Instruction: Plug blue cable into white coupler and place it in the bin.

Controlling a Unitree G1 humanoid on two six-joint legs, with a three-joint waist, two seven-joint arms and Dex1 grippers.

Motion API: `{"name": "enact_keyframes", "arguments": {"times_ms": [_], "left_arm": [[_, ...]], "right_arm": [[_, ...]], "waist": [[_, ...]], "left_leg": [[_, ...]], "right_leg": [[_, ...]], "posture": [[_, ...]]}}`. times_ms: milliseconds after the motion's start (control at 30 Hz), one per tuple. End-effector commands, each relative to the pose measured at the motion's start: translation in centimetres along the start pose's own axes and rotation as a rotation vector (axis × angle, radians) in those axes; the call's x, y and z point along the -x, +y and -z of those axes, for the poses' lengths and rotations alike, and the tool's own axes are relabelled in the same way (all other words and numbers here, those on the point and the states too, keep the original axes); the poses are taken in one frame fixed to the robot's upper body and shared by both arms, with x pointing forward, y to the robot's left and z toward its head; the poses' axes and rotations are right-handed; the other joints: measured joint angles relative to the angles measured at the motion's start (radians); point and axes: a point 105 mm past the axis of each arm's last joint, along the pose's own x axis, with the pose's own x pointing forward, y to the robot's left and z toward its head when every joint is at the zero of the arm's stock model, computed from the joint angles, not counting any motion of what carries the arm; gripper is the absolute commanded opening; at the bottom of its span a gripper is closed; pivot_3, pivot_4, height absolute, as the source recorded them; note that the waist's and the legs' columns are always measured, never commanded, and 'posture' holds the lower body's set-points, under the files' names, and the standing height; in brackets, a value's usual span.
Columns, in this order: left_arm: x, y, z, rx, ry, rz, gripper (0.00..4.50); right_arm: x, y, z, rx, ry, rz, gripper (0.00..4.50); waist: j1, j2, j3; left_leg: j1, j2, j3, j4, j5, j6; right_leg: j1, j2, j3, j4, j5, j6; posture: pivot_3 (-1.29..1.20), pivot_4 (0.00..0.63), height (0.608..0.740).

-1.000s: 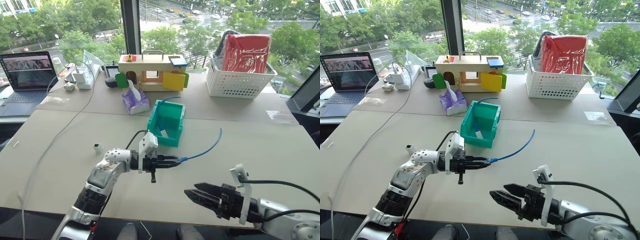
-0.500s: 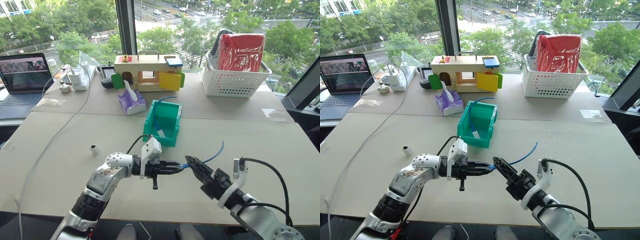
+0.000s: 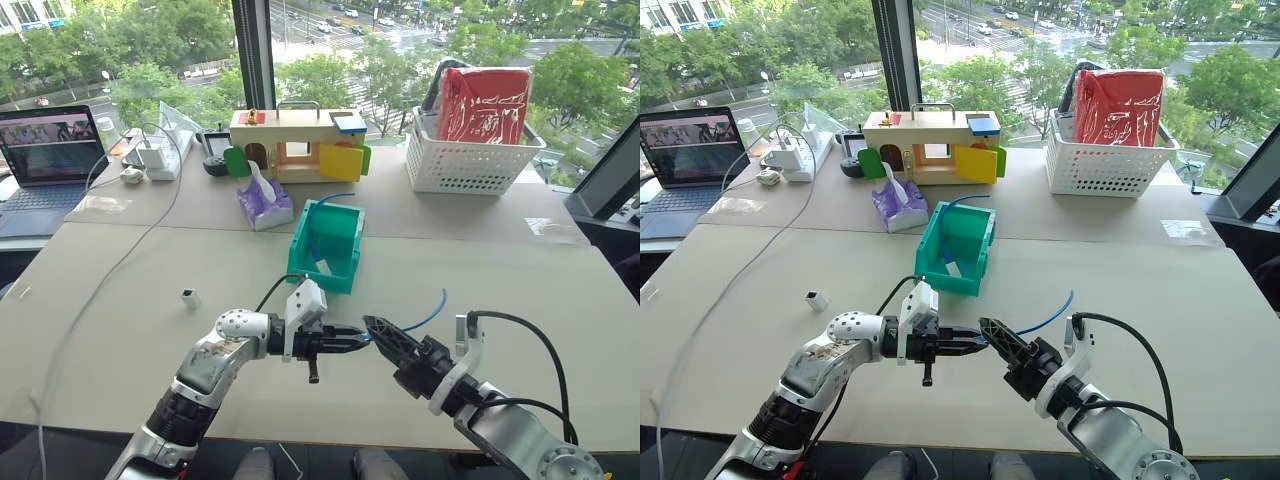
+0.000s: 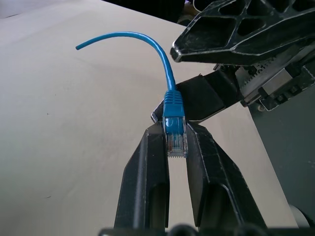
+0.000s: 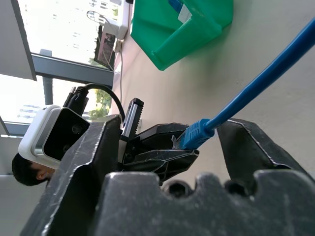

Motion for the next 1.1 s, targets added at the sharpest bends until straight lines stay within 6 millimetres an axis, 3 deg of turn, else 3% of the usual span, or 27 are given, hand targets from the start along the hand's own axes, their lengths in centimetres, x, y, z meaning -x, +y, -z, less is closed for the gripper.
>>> {"name": "enact_keyframes", "arguments": {"times_ms": [33, 200, 333, 400, 600, 733, 933, 1100], "left_arm": [[-0.2, -0.7, -1.0, -0.046, -0.029, 0.027, 0.07], [-0.1, -0.6, -0.8, -0.049, -0.024, 0.027, 0.07], [0.5, -0.4, -1.1, 0.019, -0.046, 0.029, 0.07], [0.9, -0.7, -1.5, 0.073, -0.073, 0.060, 1.09], [2.8, -1.9, -0.6, 0.137, -0.019, 0.110, 3.14], [5.9, -2.7, 0.9, 0.191, 0.052, 0.068, 4.44], [10.1, -1.7, 0.4, 0.211, -0.006, -0.121, 4.44], [13.4, -1.6, 2.4, 0.179, 0.032, -0.363, 4.44]], "right_arm": [[0.2, 1.2, -0.1, -0.007, -0.010, -0.053, 1.84], [0.1, 1.3, 0.0, -0.001, -0.001, -0.054, 0.06], [0.1, 1.2, 0.0, -0.001, 0.002, -0.051, 0.06], [0.1, 1.2, 0.0, -0.002, 0.002, -0.051, 0.00], [0.2, 1.2, -0.4, 0.004, -0.012, -0.058, 0.00], [0.6, 0.4, -2.4, 0.065, -0.105, -0.008, 0.00], [0.8, -0.2, -2.9, 0.119, -0.132, 0.025, 0.00], [0.1, 0.2, -3.2, 0.125, -0.139, 0.000, 0.00]], "waist": [[0.000, 0.000, 0.000], [-0.001, 0.000, 0.000], [0.000, 0.000, 0.000], [-0.001, 0.000, 0.000], [-0.002, 0.000, 0.000], [-0.003, 0.000, 0.000], [0.001, 0.001, 0.000], [-0.003, 0.001, 0.000]], "left_leg": [[0.000, 0.000, 0.000, 0.000, 0.000, 0.000], [0.000, 0.000, 0.000, 0.000, 0.000, 0.000], [0.000, 0.000, 0.000, 0.000, 0.000, 0.000], [0.000, 0.000, 0.000, 0.000, 0.000, 0.000], [0.000, 0.000, 0.000, 0.000, 0.000, 0.000], [0.000, 0.000, 0.000, -0.001, 0.000, 0.000], [0.001, 0.002, 0.000, -0.003, 0.000, 0.000], [0.001, 0.002, 0.000, -0.006, 0.000, 0.000]], "right_leg": [[0.000, 0.000, 0.000, 0.000, 0.000, 0.000], [0.000, 0.000, 0.000, 0.000, 0.000, 0.000], [0.000, 0.000, 0.000, 0.000, 0.000, 0.000], [0.000, 0.000, 0.000, 0.000, 0.000, 0.000], [0.000, 0.000, 0.000, 0.000, 0.000, 0.000], [-0.001, 0.000, 0.000, 0.000, -0.001, -0.001], [-0.001, 0.000, -0.002, 0.000, -0.002, -0.003], [-0.002, 0.000, -0.003, 0.000, -0.002, -0.005]], "posture": [[0.00, 0.150, 0.734], [0.00, 0.150, 0.734], [0.00, 0.150, 0.734], [0.00, 0.150, 0.734], [0.00, 0.150, 0.734], [0.00, 0.150, 0.734], [0.00, 0.150, 0.734], [0.00, 0.150, 0.734]]}}
